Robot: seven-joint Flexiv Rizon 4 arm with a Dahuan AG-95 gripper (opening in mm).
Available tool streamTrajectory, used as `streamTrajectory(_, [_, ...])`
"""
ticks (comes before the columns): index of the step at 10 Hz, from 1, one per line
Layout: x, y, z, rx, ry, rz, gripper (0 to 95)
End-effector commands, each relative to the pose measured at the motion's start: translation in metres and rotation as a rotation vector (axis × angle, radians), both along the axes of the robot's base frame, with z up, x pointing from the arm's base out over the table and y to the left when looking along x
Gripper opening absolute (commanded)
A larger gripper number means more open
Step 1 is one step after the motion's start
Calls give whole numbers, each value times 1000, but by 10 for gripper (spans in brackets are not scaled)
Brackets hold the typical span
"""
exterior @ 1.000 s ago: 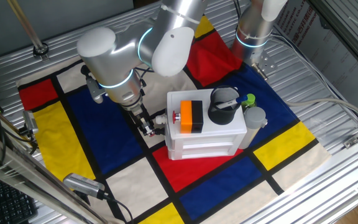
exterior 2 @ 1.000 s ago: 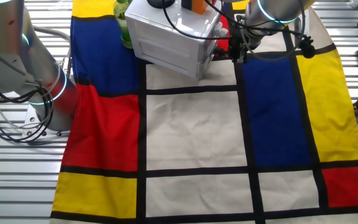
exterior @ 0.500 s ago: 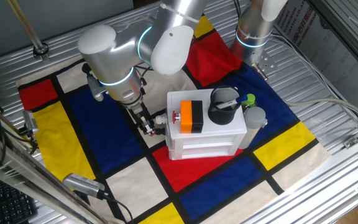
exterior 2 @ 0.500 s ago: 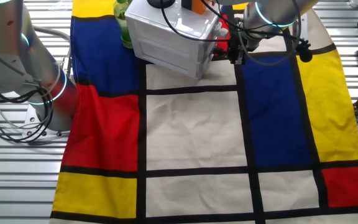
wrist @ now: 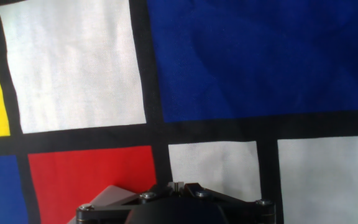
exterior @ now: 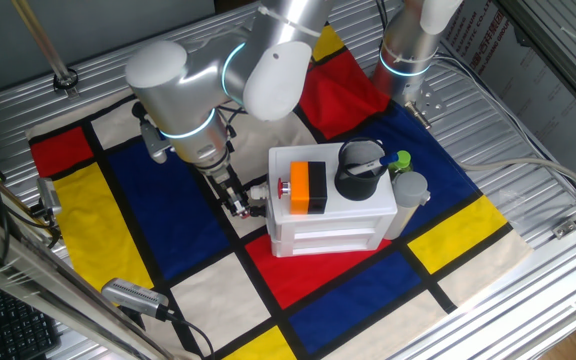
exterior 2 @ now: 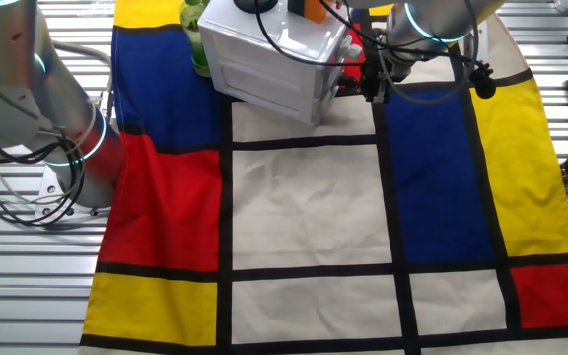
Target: Use the gripper to push and close the drawer
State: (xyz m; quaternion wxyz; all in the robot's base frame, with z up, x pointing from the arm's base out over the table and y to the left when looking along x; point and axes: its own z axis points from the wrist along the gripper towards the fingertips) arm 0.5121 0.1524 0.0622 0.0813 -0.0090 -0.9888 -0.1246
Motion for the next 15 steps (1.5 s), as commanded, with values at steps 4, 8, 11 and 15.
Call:
streamTrajectory(4, [-1,0,0,-4,-2,18,0])
streamTrajectory(8, [-1,0,0,-12,0,31,0])
streamTrajectory(11, [-1,0,-1,-17,6,33,0])
streamTrajectory(15, [-1,-1,-1,-15,6,41,0])
